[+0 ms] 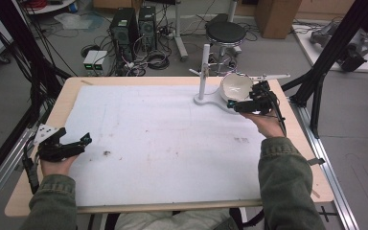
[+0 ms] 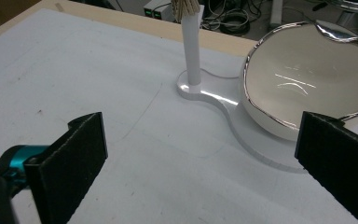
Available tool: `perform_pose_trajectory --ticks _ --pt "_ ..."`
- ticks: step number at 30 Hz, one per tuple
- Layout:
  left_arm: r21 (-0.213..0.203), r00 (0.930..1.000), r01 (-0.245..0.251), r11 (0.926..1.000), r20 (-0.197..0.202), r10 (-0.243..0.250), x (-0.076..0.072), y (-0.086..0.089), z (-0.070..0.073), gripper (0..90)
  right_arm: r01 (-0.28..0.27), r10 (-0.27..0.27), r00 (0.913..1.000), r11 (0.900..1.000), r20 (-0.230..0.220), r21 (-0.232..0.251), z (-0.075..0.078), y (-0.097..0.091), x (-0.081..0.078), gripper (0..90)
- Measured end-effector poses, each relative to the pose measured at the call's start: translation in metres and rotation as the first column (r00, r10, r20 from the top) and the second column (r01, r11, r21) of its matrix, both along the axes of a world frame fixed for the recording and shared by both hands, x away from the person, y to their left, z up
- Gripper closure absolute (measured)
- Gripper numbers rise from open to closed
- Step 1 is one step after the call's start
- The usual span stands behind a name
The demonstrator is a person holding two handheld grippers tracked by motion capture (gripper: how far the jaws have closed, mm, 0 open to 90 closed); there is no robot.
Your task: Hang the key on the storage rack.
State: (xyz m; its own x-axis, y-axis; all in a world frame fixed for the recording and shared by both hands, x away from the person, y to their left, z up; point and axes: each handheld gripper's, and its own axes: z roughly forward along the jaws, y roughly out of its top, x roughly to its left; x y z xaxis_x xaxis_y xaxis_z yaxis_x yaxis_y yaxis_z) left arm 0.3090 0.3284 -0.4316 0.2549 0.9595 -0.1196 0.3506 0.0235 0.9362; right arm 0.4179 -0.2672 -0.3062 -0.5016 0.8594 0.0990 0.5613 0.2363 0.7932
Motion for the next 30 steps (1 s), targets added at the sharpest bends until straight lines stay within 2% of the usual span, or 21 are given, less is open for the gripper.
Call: perform_pose_trajectory --ticks 16,30 --pt "0.0 1.0 -0.001 1.0 -0.003 0.001 0.0 0.0 0.0 1.7 0.034 -0.034 0.9994 0.9992 0.006 0.02 -0.019 -0.02 -0.015 1.2" --pt "0.005 1.0 0.003 1.0 -0.009 -0.003 0.0 0.0 0.0 1.7 0.041 -0.042 0.9989 0.9987 0.024 0.031 -0.031 -0.034 -0.028 1.2"
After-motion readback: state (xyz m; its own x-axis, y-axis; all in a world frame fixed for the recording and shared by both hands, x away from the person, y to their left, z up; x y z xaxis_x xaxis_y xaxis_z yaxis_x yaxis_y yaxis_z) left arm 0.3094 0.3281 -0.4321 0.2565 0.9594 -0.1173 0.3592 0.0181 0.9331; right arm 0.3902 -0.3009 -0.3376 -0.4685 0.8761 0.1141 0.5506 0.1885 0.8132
